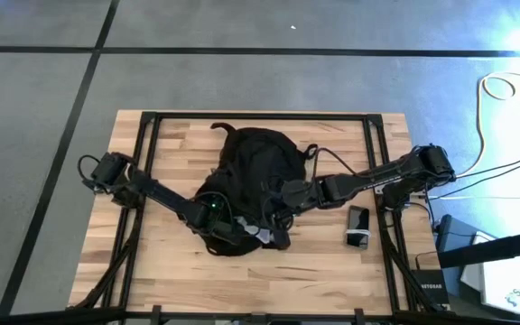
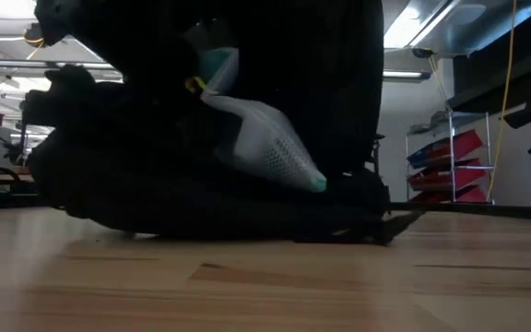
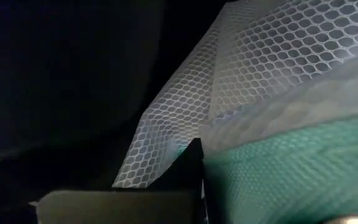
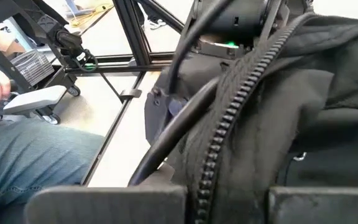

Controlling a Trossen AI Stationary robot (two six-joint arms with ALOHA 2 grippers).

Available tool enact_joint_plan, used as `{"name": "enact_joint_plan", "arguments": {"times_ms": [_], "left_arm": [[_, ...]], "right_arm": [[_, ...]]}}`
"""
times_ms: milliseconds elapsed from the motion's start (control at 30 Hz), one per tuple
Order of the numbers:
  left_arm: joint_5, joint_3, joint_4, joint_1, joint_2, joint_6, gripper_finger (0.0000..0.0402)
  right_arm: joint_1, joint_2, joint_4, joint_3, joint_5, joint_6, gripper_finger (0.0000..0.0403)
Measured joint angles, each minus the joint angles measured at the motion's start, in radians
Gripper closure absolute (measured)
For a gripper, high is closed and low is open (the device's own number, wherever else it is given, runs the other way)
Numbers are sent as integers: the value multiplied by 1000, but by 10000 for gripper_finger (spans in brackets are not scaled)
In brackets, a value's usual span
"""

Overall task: Unpack backpack
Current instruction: Put the transparent zipper bag into the black backpack

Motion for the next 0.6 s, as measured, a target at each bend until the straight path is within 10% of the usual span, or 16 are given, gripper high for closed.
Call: {"name": "enact_joint_plan", "arguments": {"times_ms": [600], "left_arm": [[562,14,52,-168,-289,-72,89]], "right_arm": [[0,-2,-77,2,125,1,402]]}}
